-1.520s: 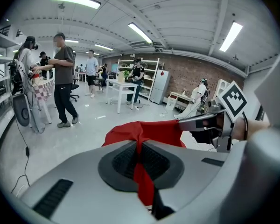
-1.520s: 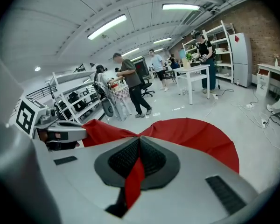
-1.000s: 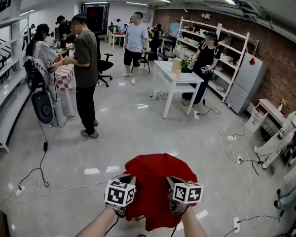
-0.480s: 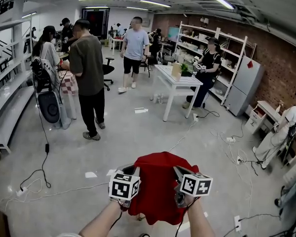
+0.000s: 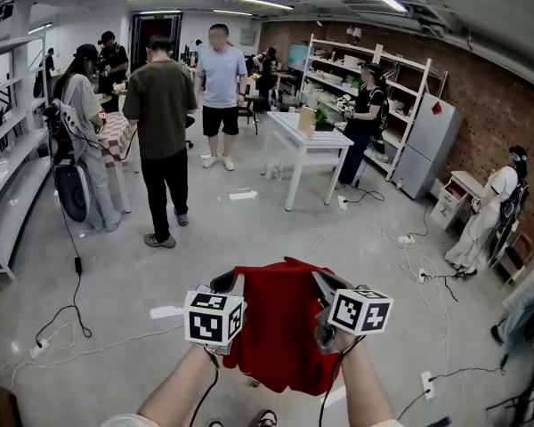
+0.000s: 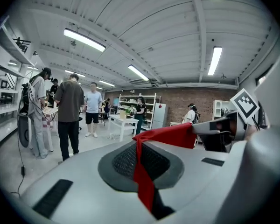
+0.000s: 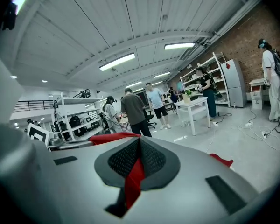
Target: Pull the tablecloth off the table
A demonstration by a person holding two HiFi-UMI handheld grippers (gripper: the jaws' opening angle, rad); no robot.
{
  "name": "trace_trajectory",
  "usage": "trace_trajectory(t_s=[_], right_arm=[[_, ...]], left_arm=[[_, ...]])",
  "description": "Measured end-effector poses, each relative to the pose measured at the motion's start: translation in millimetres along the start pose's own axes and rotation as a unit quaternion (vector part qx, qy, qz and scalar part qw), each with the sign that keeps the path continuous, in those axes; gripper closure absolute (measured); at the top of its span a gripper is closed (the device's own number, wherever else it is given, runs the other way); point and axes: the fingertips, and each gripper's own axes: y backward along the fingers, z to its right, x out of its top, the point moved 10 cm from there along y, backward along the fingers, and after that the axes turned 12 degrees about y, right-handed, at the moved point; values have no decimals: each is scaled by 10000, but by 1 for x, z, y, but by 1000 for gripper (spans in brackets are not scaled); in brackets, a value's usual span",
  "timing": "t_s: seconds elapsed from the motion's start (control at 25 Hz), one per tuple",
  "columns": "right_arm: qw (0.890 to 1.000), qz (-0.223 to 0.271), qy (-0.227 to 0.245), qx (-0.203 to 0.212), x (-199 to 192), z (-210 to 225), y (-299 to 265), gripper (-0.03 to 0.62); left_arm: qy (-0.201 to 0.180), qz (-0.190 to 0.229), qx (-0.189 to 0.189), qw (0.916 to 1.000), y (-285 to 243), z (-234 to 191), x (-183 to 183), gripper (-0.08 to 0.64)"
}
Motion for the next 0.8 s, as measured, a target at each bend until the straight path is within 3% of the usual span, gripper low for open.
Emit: trace_trajectory(t_s=[0.32,0.8], right_arm=[[9991,309,296,-82,35,-46,11,566],[9961,477,696,239,62,-89,40,566]], left_arm=[[-253,469,-203,9984,40,-10,38,541],[-487,938,111,9943,109,8,63,541]])
